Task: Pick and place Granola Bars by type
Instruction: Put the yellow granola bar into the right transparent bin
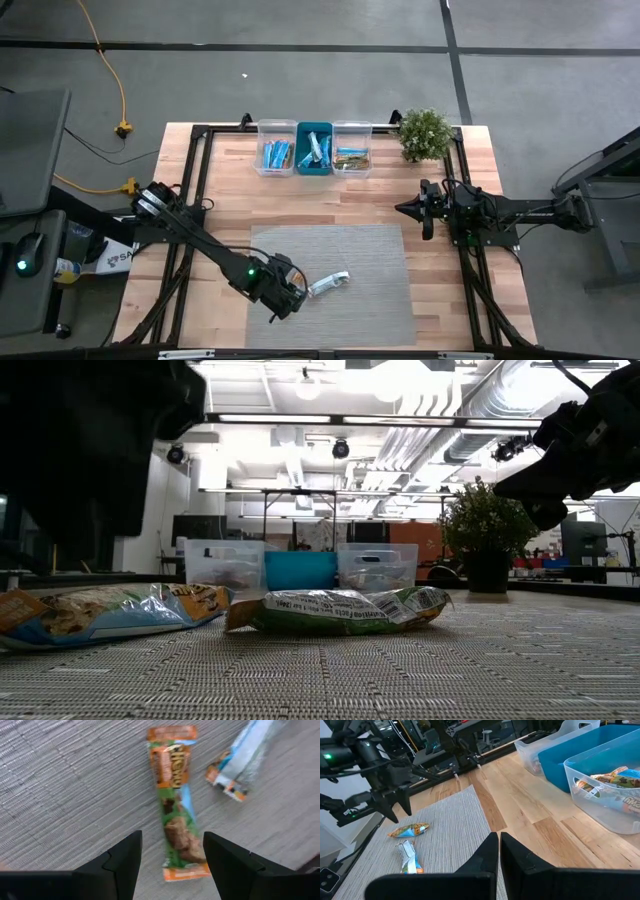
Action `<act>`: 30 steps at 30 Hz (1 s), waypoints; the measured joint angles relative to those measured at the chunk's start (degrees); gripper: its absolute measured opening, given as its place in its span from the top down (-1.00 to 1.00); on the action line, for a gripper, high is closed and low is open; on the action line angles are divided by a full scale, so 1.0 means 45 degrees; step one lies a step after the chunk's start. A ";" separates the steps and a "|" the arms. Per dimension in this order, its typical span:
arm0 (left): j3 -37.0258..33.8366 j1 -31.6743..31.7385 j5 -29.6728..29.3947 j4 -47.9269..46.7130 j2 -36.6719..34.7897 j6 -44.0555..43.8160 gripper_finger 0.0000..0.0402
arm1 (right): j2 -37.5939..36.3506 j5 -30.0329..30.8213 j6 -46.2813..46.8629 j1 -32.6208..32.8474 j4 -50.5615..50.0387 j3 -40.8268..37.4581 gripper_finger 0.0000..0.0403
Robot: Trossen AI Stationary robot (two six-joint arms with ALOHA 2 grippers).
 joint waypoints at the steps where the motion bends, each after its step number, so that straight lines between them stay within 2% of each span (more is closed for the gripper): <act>1: -0.0063 0.0000 0.0011 0.0008 0.0020 0.0041 -0.05 | 0.0000 -0.0004 0.0003 0.0000 0.0000 0.0000 1.00; 13: -0.0056 0.0005 -0.0079 0.0300 0.0266 0.0455 -0.50 | 0.0000 -0.0005 0.0001 -0.0002 0.0000 0.0000 1.00; 21: -0.0046 0.0010 0.0059 0.1643 0.1296 0.0531 -0.51 | -0.0010 -0.0002 0.0001 0.0000 0.0000 0.0000 1.00; 30: 0.0002 0.0015 0.0292 0.1574 0.1561 0.0411 -0.51 | 0.0000 0.0000 -0.0002 0.0000 -0.0005 0.0000 1.00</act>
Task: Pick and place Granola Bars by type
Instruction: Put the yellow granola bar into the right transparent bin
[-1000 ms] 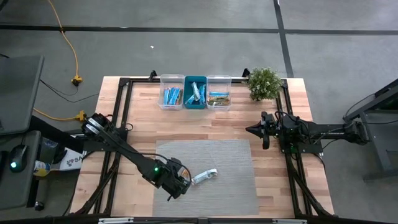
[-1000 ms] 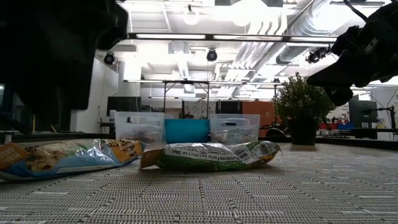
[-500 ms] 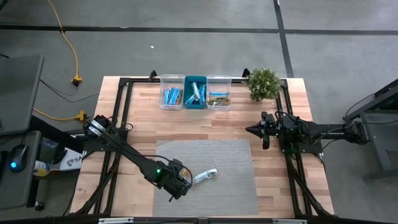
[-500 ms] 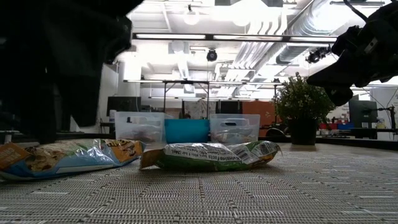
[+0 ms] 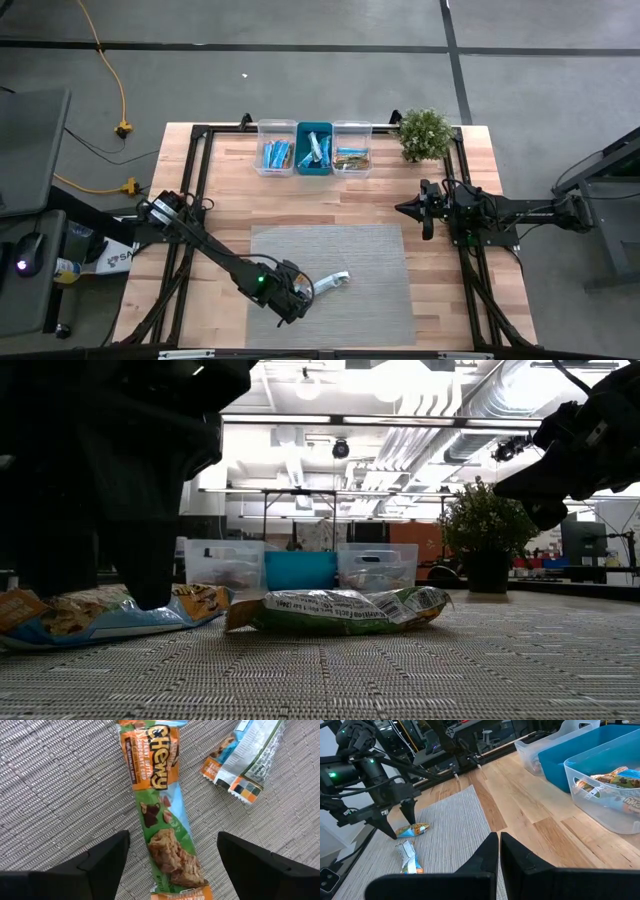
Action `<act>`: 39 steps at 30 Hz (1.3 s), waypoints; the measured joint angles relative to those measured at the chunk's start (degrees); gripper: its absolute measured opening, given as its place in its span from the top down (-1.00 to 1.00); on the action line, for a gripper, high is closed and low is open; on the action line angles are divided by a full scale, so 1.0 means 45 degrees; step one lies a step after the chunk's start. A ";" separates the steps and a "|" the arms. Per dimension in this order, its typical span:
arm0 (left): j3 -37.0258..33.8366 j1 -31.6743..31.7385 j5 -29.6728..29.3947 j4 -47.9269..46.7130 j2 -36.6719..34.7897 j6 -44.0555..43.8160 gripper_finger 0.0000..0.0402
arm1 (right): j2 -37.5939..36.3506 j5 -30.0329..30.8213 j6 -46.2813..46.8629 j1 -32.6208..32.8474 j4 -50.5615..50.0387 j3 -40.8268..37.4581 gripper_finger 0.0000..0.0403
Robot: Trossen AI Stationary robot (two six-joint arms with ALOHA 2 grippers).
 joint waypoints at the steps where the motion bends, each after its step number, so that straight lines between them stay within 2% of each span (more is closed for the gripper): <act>1: 0.0000 0.0000 -0.0019 -0.0010 0.0005 0.0000 -0.51 | 0.0000 -0.0002 0.0005 -0.0003 0.0002 0.0000 1.00; 5: 0.0000 -0.0005 -0.0031 -0.0112 0.0022 0.0005 -0.44 | 0.0000 -0.0005 0.0000 0.0000 0.0005 0.0000 1.00; 14: -0.0033 -0.0005 -0.0179 -0.0229 0.0223 0.0234 -0.03 | 0.0000 0.0000 0.0005 0.0000 0.0005 0.0000 1.00; 26: 0.0240 -0.0013 -0.0437 -0.0563 0.0275 0.0466 0.37 | 0.0000 0.0000 0.0000 -0.0001 0.0005 0.0000 1.00; 32: 0.1153 0.0000 -0.0727 -0.1756 0.0364 0.1065 0.52 | 0.0000 0.0000 0.0004 0.0000 0.0005 0.0000 1.00; 39: 0.1860 -0.0005 -0.1068 -0.2021 0.0344 0.1673 0.59 | 0.0000 0.0000 0.0004 0.0000 0.0005 0.0000 1.00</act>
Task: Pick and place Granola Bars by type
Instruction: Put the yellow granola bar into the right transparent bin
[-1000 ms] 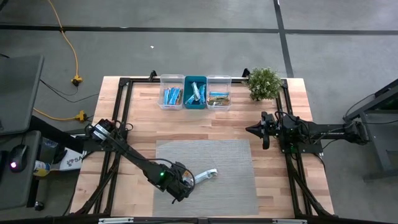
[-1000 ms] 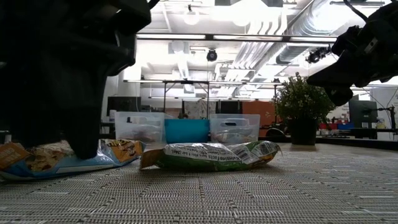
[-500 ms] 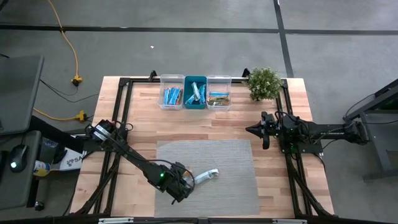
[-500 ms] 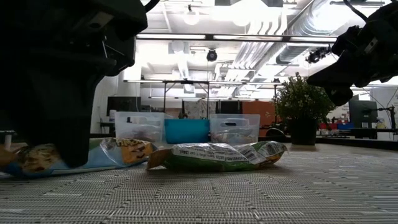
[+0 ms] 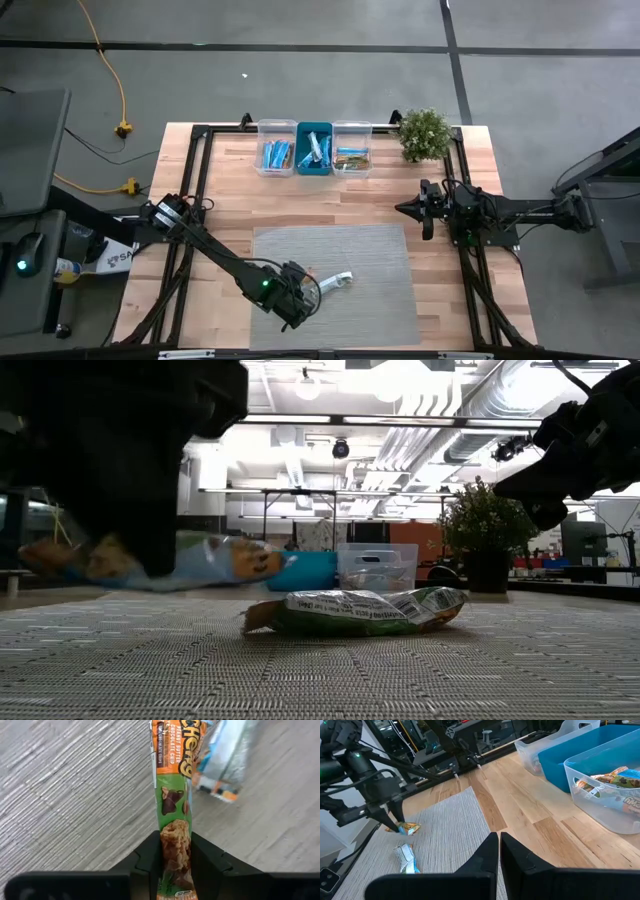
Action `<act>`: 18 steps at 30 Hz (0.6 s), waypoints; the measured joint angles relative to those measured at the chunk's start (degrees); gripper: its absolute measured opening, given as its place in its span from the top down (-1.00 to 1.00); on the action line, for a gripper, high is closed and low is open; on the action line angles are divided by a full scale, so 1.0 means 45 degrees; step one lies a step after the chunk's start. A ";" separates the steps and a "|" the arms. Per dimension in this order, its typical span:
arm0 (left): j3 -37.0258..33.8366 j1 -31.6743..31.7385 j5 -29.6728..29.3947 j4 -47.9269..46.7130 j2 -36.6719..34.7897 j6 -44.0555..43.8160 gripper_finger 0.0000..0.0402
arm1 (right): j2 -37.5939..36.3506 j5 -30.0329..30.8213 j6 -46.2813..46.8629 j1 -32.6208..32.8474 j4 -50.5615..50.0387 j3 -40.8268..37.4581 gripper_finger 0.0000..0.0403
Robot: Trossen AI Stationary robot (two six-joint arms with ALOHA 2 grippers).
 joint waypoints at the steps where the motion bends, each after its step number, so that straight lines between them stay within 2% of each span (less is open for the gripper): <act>1: 0.0087 0.0000 -0.0148 0.0000 -0.0004 0.0058 0.59 | 0.0000 0.0000 -0.0004 0.0000 0.0000 0.0000 1.00; 9: 0.1572 0.0000 -0.2178 -0.0014 -0.0033 0.2516 0.59 | 0.0000 0.0000 0.0000 0.0000 0.0000 0.0000 1.00; 15: 0.3358 0.0088 -0.4345 -0.0027 -0.0050 0.5615 0.59 | 0.0000 -0.0002 -0.0001 -0.0002 0.0000 0.0000 1.00; 18: 0.4275 0.0414 -0.4613 -0.0025 -0.0062 0.7172 0.59 | 0.0000 -0.0004 -0.0001 0.0000 0.0000 0.0000 1.00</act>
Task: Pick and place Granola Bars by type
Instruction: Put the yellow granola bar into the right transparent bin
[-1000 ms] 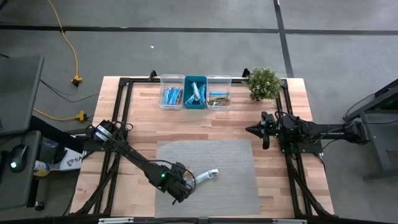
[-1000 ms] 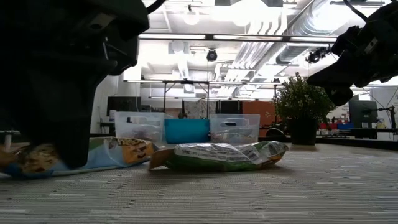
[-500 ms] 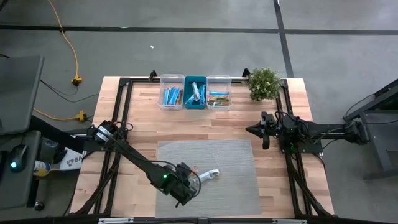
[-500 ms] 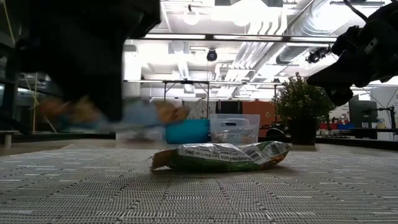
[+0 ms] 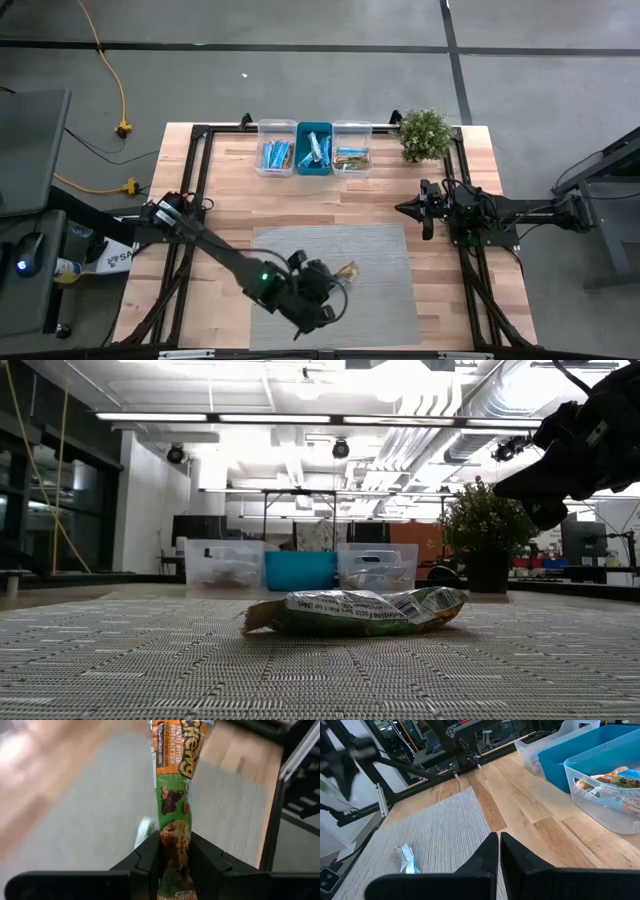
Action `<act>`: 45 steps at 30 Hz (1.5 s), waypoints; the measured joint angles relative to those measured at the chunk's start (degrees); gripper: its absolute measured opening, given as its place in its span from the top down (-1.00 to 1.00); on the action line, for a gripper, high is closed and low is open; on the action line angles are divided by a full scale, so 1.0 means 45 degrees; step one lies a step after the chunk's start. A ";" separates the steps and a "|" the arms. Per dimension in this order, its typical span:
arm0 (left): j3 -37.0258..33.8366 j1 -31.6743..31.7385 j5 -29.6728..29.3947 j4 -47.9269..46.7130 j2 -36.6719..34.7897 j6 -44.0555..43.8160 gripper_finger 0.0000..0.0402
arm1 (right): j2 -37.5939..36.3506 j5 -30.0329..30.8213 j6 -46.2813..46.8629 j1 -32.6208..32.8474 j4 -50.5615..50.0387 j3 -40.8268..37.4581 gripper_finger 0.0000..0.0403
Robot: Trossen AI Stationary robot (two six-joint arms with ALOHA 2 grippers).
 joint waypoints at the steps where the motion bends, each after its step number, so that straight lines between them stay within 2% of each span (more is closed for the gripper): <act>1: 0.0307 0.0182 -0.0003 -0.0019 0.0000 0.0520 0.59 | 0.0000 0.0004 0.0001 0.0000 0.0000 0.0000 1.00; 6: 0.1956 0.1377 0.0092 -0.0012 -0.0005 0.3575 0.59 | 0.0000 0.0004 -0.0004 0.0000 0.0000 0.0000 1.00; 9: 0.2951 0.2289 0.0692 -0.0013 -0.0005 0.5612 0.59 | 0.0000 0.0003 0.0001 0.0000 0.0000 0.0000 1.00; 15: 0.4602 0.4173 0.2380 -0.0014 -0.0015 0.9047 0.59 | 0.0000 -0.0001 0.0001 -0.0004 0.0000 0.0000 1.00; 21: 0.5444 0.6101 0.4603 0.0003 -0.0015 1.1496 0.59 | 0.0000 -0.0001 -0.0004 0.0000 0.0000 0.0000 1.00; 29: 0.5497 0.8502 0.6796 -0.0237 -0.0015 1.3714 0.59 | 0.0000 0.0001 -0.0001 0.0000 0.0000 0.0000 1.00; 38: 0.5497 1.0899 0.6915 -0.2936 -0.0015 1.5672 0.59 | 0.0000 -0.0001 -0.0002 0.0000 0.0000 0.0000 1.00; 45: 0.5522 1.2190 0.7199 -0.3653 0.0527 1.6626 0.59 | 0.0000 -0.0001 -0.0003 0.0000 0.0000 0.0000 1.00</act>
